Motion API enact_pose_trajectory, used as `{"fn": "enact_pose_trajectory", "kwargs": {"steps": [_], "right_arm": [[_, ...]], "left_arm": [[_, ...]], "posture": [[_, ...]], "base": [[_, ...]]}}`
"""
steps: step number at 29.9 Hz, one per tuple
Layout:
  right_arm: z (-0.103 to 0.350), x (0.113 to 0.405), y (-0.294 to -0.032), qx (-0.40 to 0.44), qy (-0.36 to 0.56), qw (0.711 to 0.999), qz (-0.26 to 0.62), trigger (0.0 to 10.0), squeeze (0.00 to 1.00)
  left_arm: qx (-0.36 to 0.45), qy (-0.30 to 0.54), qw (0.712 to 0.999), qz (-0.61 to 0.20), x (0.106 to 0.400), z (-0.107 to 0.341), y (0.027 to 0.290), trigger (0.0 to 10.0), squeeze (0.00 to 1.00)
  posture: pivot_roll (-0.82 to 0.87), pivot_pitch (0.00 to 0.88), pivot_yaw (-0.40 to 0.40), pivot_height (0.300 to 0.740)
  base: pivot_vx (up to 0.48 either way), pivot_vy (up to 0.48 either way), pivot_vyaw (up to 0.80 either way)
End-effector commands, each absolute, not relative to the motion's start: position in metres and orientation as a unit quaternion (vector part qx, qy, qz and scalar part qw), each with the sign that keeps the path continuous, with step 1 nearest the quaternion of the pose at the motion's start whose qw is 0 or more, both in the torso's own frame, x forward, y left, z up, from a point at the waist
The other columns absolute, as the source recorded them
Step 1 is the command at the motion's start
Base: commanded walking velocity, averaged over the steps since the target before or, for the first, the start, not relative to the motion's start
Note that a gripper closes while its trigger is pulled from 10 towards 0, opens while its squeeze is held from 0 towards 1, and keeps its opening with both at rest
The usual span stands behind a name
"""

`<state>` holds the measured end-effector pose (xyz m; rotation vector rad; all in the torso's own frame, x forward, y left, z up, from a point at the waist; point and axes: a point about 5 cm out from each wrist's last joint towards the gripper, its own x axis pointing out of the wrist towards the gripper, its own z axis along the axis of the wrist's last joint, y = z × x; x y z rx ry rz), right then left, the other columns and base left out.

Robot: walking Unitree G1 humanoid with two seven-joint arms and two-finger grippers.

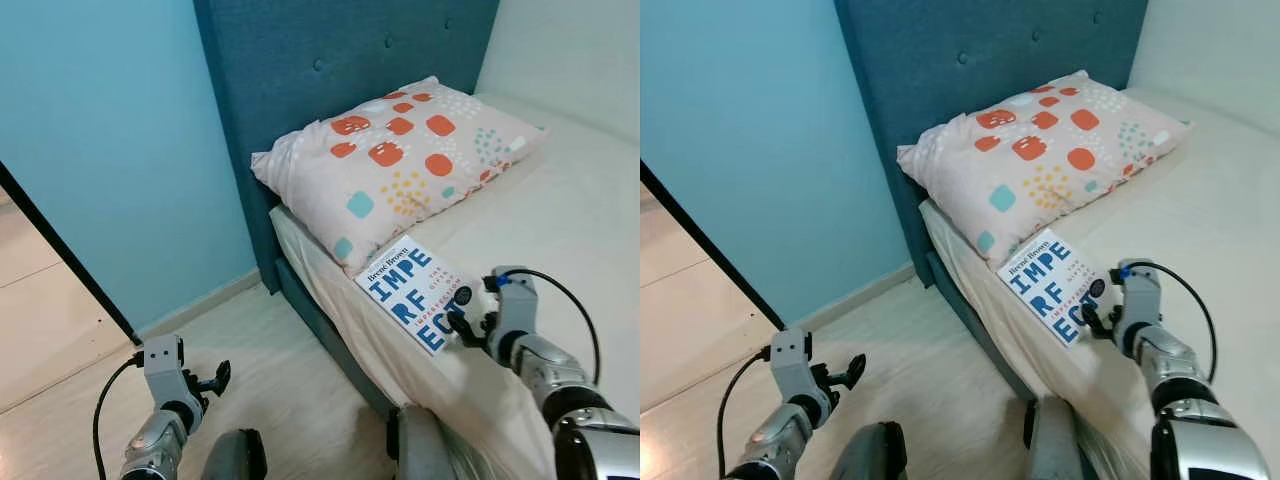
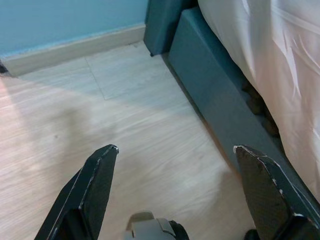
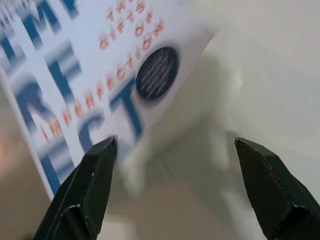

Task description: Clean up the room

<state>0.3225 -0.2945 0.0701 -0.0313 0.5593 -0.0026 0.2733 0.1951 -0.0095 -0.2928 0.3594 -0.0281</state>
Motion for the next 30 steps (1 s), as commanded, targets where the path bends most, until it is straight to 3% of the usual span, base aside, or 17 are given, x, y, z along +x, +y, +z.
{"fn": "enact_pose_trajectory", "kwargs": {"steps": [1,8,10,11,13,16,22,25,30], "right_arm": [[0.054,0.310,-0.296,-0.016,0.331,0.943,0.004,10.0,0.00],[0.067,0.314,-0.309,0.008,0.296,0.955,-0.038,10.0,0.00],[0.088,0.326,-0.310,0.051,0.210,0.975,-0.047,10.0,0.00],[0.088,0.326,-0.310,0.051,0.210,0.975,-0.047,10.0,0.00],[0.113,0.337,-0.301,0.108,0.091,0.990,-0.014,10.0,0.00],[0.123,0.340,-0.296,0.122,0.041,0.992,-0.003,10.0,0.00],[0.135,0.344,-0.275,0.122,-0.010,0.992,0.024,10.0,0.00],[0.134,0.344,-0.273,0.122,-0.012,0.992,0.030,10.0,0.00],[0.116,0.340,-0.245,0.139,0.008,0.988,0.074,10.0,0.00]], "left_arm": [[-0.152,0.198,0.968,-0.009,0.265,-0.018,0.194,10.0,0.00],[-0.155,0.199,0.968,-0.009,0.265,-0.018,0.192,10.0,0.00],[-0.158,0.196,0.968,-0.012,0.267,-0.017,0.190,10.0,0.00],[-0.158,0.196,0.968,-0.012,0.267,-0.017,0.190,10.0,0.00],[-0.162,0.186,0.969,-0.011,0.274,-0.011,0.187,10.0,0.00],[-0.161,0.189,0.969,-0.003,0.278,-0.009,0.187,10.0,0.00],[-0.157,0.205,0.966,0.019,0.284,-0.008,0.188,10.0,0.00],[-0.158,0.204,0.966,0.019,0.284,-0.007,0.188,10.0,0.00],[-0.160,0.227,0.960,0.029,0.284,-0.010,0.187,10.0,0.00]], "posture": [[-0.07,0.133,0.037,0.576],[-0.08,0.132,0.035,0.576],[-0.08,0.132,0.035,0.576],[-0.08,0.132,0.035,0.576],[-0.07,0.134,0.034,0.580],[-0.08,0.133,0.037,0.590],[-0.08,0.132,0.036,0.614],[-0.08,0.129,0.033,0.619],[-0.07,0.126,0.028,0.639]], "base": [[0.000,0.000,0.00],[0.000,0.000,0.00],[0.000,0.000,0.00],[0.000,0.000,0.00],[0.000,0.000,0.00],[0.000,0.000,0.00],[0.000,0.000,0.00],[0.000,0.000,0.00],[-0.192,0.000,0.00]]}}
